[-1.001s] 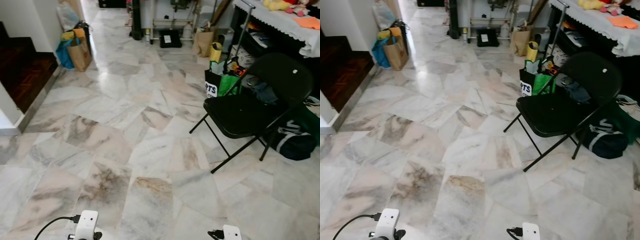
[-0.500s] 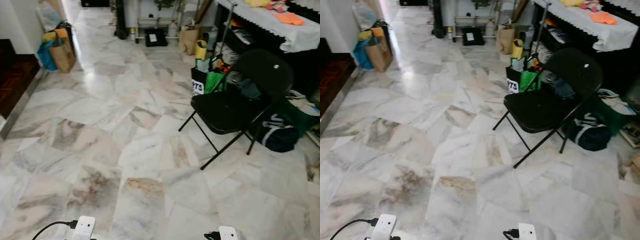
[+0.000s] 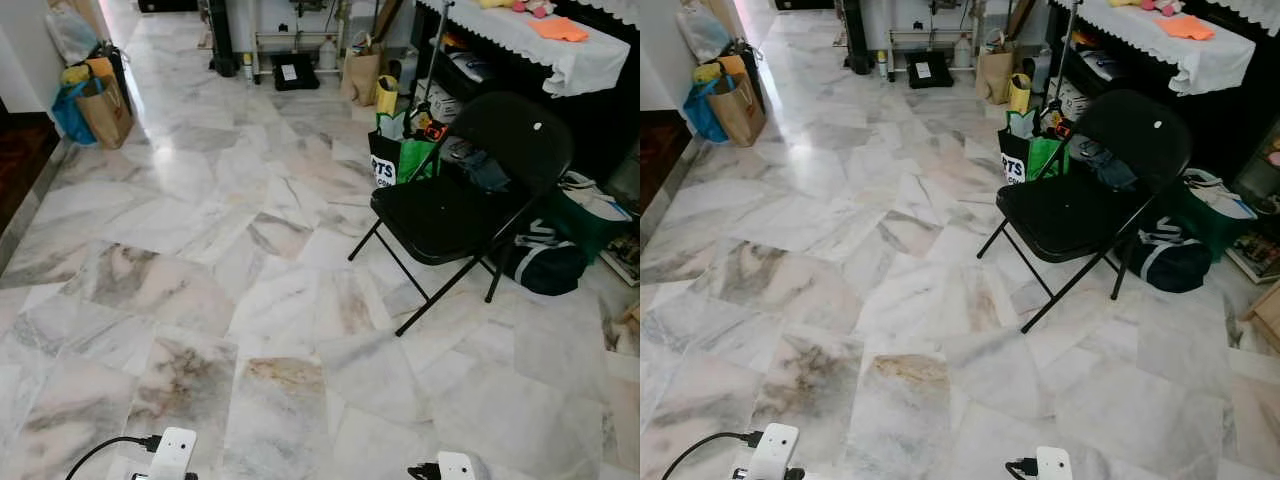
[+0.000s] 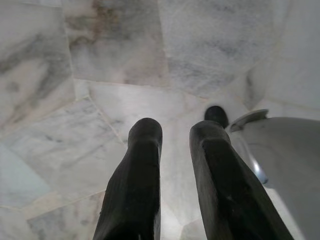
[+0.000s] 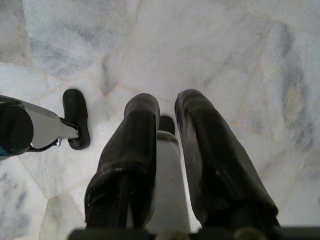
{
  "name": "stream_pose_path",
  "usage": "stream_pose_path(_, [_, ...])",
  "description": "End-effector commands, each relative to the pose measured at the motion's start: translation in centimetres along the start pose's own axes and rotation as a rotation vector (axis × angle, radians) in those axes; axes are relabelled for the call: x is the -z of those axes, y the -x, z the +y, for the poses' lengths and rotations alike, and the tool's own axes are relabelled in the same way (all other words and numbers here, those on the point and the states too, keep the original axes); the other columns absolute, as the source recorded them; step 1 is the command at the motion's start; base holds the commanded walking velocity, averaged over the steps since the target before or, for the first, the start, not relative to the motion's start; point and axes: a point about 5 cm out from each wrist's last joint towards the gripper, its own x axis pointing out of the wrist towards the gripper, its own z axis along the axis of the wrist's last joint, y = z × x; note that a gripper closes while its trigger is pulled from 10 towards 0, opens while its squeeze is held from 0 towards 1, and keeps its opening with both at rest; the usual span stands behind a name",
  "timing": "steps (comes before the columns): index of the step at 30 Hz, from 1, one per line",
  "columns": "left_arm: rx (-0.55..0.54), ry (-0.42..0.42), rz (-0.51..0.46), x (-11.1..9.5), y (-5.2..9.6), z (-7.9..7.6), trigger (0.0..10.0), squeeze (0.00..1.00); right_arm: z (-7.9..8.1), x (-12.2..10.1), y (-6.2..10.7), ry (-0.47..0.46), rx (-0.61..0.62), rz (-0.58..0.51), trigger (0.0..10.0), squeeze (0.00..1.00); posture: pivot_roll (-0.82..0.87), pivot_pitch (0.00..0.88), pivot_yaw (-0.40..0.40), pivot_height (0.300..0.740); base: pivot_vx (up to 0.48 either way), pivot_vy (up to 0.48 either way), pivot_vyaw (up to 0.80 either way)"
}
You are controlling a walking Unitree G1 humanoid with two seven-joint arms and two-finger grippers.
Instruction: Setting the table
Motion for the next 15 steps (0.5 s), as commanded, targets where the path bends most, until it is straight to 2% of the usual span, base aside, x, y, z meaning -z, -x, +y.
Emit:
stream_pose_path(1, [0.012, -0.023, 0.008, 0.23, 0.01, -0.36, 10.0, 0.0, -0.29, 0.21, 0.07, 0.003, 0.008, 0.007, 10.0, 0.0, 0.21, 0.0, -0.065, 0.74, 0.0, -0.48, -0.68])
stream_pose_path(15, [0.012, 0.017, -0.018, -0.48, -0.1, -0.36, 10.0, 0.0, -0.38, 0.16, 0.08, 0.005, 0.007, 0.007, 10.0, 0.0, 0.21, 0.01, -0.071, 0.74, 0.0, 0.0, -0.68])
